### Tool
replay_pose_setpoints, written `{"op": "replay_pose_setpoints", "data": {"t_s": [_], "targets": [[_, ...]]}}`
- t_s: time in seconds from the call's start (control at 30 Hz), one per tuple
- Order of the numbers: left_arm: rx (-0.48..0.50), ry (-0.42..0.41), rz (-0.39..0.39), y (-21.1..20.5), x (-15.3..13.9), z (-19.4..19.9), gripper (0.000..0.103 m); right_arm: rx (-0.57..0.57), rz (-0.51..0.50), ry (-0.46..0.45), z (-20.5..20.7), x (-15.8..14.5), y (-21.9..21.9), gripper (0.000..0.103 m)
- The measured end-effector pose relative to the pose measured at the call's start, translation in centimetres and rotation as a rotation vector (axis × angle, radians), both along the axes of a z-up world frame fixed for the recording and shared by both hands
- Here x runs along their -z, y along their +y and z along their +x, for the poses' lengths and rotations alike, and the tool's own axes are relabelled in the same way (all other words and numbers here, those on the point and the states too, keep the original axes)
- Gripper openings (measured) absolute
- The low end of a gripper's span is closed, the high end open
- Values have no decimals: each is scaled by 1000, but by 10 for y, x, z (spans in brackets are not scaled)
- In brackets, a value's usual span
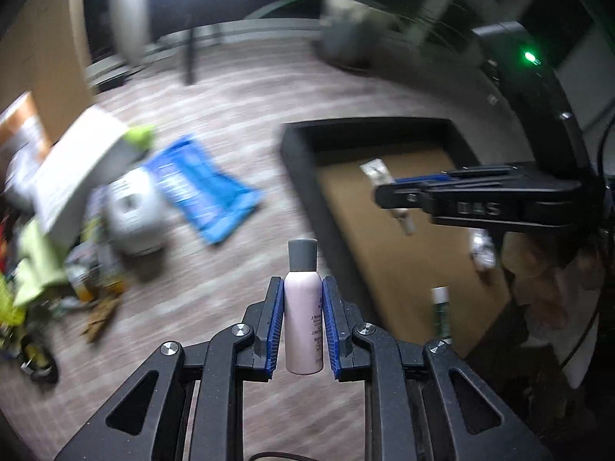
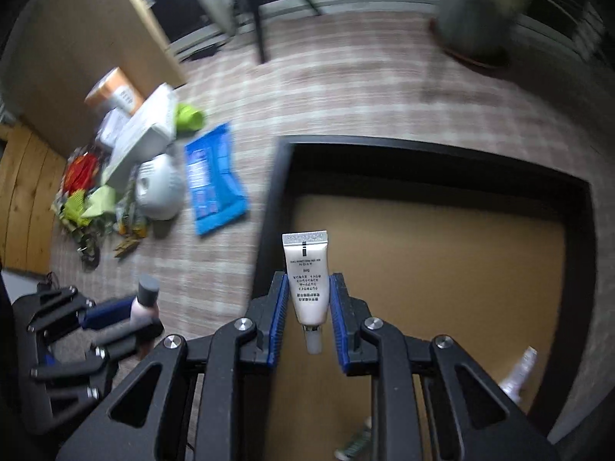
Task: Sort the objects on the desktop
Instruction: 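Carry the pink bottle and white tube to the tray and release both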
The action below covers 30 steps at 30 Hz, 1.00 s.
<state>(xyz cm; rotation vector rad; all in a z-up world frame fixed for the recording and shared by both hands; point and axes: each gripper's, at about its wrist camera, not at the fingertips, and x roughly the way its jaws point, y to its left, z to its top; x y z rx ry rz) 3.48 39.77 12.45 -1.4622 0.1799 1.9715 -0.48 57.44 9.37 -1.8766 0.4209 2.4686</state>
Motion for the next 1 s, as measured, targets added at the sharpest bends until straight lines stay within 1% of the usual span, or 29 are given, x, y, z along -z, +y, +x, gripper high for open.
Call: {"op": "replay_pose_setpoints", "data": {"t_s": [0.1, 0.17, 0.4, 0.6, 0.67, 0.7, 0.73, 0.77, 0.9, 1.0], "targets": [[55, -7, 10, 37, 3, 10, 19, 50, 6, -9, 15, 3, 22, 22], [87, -10, 12, 55, 4, 18, 19, 82, 8, -15, 24, 6, 35, 22], [163, -18, -12, 93, 9, 37, 19, 162, 6, -35, 47, 17, 66, 22], [181, -30, -26, 105, 14, 44, 19, 174, 11, -50, 50, 23, 67, 22], [188, -40, -41, 108, 17, 45, 19, 174, 12, -61, 47, 26, 65, 24], [184, -44, -49, 109, 18, 45, 21, 169, 10, -70, 46, 27, 64, 26], [179, -50, -53, 109, 18, 46, 28, 167, 10, -71, 47, 27, 64, 28], [177, -51, -47, 109, 18, 46, 30, 168, 14, -67, 47, 25, 64, 28], [165, -37, -41, 104, 15, 44, 30, 151, 17, -57, 42, 21, 56, 28], [137, -39, -36, 95, 15, 38, 30, 133, 18, -45, 37, 17, 49, 28]]}}
